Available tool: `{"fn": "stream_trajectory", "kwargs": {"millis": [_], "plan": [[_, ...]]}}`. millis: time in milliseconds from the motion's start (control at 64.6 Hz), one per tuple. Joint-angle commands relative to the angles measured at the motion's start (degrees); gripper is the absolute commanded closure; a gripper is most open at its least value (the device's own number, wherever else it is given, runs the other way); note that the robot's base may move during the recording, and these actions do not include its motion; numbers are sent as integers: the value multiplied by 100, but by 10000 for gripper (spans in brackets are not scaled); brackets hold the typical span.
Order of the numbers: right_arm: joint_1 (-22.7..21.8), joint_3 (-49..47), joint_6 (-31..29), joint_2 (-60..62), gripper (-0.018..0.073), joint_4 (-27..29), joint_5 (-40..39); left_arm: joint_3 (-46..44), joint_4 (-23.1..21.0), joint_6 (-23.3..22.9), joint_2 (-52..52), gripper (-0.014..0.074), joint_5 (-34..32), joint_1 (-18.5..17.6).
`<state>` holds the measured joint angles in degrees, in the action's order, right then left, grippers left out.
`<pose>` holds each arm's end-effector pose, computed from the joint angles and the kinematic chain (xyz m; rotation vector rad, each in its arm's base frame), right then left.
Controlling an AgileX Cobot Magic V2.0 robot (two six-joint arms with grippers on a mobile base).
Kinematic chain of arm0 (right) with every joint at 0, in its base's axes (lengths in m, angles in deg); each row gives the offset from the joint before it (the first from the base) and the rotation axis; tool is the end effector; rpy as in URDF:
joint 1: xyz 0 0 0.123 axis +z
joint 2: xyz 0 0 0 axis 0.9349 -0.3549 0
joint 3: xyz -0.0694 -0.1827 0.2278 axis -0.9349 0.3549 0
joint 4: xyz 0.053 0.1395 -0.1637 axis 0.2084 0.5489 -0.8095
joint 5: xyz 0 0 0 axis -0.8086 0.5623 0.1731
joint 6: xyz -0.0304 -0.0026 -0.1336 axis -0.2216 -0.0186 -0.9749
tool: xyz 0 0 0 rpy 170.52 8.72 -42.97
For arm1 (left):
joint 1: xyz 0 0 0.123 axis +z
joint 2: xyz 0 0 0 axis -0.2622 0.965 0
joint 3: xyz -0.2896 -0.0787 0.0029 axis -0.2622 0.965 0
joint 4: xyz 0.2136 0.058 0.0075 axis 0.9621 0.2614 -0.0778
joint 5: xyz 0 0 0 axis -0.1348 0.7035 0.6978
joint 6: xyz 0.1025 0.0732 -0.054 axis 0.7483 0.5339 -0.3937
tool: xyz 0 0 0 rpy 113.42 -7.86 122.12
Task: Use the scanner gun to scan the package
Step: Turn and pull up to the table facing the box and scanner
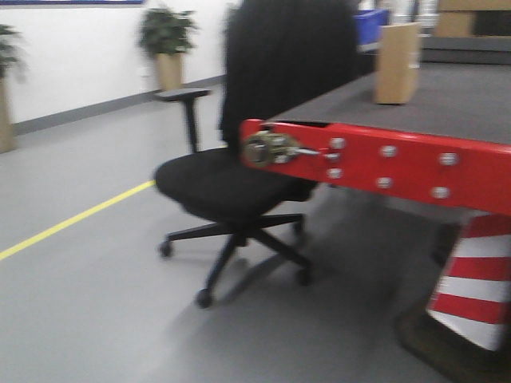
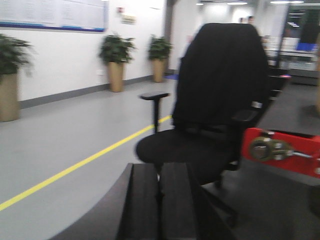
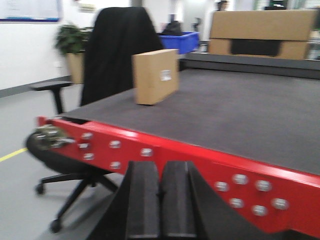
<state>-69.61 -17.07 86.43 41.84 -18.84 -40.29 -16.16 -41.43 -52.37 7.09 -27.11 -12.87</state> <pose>0.0566 -0.0006 0.2110 0.0449 1.5304 0.0335 0.0565 0.0023 0.2161 -0.0331 1.4901 0.0299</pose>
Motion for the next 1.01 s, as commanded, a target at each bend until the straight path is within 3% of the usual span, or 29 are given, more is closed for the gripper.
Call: {"fn": "stream_trajectory", "kwargs": {"millis": [0, 990], "plan": [[-18, 1, 7, 15, 727, -7, -92, -14, 16, -9, -25, 708, -103, -25], [-18, 1, 7, 15, 727, -7, -92, -14, 16, -9, -25, 708, -103, -25]]}}
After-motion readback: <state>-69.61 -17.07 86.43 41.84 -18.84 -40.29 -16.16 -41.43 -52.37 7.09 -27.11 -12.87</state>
